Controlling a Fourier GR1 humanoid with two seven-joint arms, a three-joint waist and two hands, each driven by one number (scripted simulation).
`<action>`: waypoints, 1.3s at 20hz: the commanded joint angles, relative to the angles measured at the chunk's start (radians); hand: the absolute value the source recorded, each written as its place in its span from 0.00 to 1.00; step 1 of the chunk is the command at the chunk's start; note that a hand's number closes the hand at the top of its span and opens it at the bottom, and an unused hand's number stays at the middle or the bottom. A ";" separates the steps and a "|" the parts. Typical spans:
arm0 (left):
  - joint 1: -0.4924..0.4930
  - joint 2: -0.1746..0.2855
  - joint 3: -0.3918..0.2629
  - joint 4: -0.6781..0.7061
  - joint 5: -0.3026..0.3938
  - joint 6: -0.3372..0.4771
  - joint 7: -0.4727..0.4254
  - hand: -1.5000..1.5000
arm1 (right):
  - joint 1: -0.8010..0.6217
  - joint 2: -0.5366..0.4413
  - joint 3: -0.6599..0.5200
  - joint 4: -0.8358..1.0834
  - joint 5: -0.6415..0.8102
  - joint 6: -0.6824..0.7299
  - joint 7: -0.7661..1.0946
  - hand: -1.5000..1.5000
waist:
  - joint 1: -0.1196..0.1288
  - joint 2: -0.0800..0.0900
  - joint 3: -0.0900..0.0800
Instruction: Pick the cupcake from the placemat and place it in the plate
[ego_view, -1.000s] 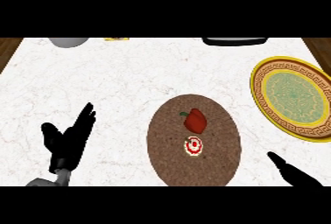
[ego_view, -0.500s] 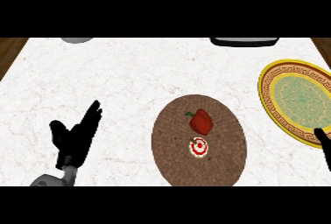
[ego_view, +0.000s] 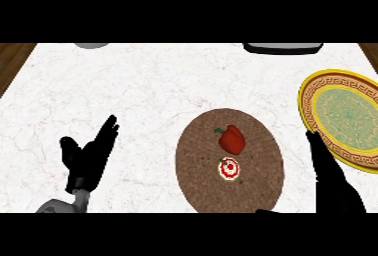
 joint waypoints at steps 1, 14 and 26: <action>0.017 0.002 -0.002 0.047 0.004 -0.025 0.027 0.50 | -0.084 0.126 0.073 0.062 0.090 0.116 0.218 0.00 | -0.006 0.004 -0.004; 0.027 -0.024 0.034 0.060 -0.015 -0.054 0.020 0.50 | -0.217 0.365 0.090 0.333 0.157 0.107 0.199 0.00 | -0.013 0.003 -0.001; 0.041 -0.043 0.054 0.039 -0.033 -0.058 0.035 0.50 | -0.199 0.367 0.086 0.444 0.170 0.104 0.216 0.00 | -0.013 0.003 -0.001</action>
